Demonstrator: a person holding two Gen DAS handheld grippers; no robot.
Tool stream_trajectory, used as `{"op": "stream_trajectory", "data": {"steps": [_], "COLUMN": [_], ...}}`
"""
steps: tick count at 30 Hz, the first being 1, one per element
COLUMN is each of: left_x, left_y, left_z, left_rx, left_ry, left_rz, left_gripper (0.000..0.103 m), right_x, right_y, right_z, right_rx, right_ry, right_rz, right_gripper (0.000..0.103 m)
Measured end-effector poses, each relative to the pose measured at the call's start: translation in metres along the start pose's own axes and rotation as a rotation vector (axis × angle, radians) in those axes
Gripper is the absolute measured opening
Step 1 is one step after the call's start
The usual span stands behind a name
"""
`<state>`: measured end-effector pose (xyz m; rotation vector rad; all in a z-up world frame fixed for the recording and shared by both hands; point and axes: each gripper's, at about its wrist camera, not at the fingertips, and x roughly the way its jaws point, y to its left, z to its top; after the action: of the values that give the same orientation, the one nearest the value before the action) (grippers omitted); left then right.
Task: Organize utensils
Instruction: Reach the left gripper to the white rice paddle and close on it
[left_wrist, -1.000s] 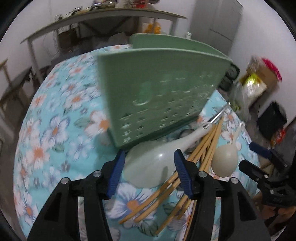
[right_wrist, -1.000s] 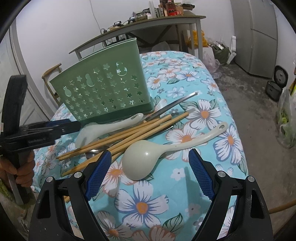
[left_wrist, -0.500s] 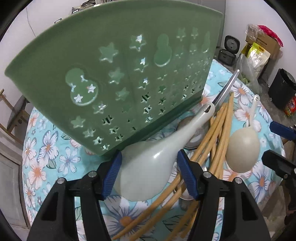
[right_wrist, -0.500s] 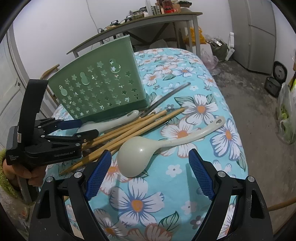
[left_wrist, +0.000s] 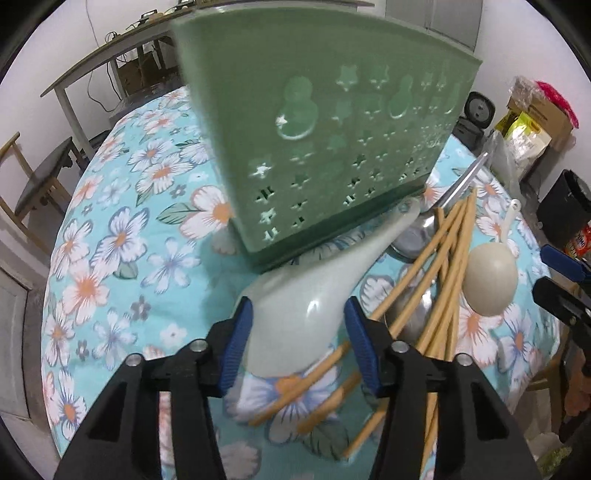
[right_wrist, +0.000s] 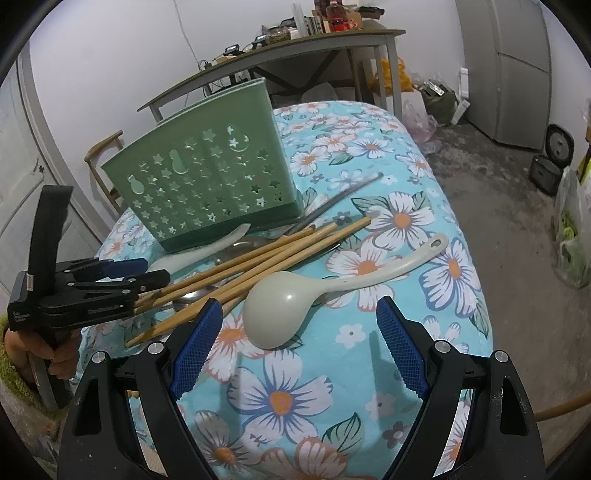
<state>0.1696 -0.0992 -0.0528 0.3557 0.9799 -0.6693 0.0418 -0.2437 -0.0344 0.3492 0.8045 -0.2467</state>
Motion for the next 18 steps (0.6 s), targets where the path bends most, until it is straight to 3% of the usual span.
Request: {"op": "stream_trajectory", "data": {"steps": [5,10,15,18], "left_x": [-0.021,-0.034,-0.042,-0.044], "left_y": [0.018,0.032,0.047,0.054], "left_z": [-0.011,-0.012,-0.014,-0.016], "left_rx": [-0.026,-0.120,-0.178,-0.196], "left_ry": [-0.035,-0.079,-0.144,-0.183], "left_rz": [-0.057,-0.108,-0.094,-0.041], "left_gripper": [0.032,0.027,0.027,0.027], "right_x": [-0.008,-0.018,-0.029,-0.035], "right_y": [0.006,0.012,0.018,0.022], "right_z": [-0.003,-0.005,-0.008,-0.009], "right_rx": [-0.015,-0.029,-0.042,-0.053], "right_ry": [-0.011,-0.021,-0.037,-0.048], "right_rz": [0.003,0.002,-0.001,-0.008], "right_gripper": [0.080,0.081,0.080,0.080]}}
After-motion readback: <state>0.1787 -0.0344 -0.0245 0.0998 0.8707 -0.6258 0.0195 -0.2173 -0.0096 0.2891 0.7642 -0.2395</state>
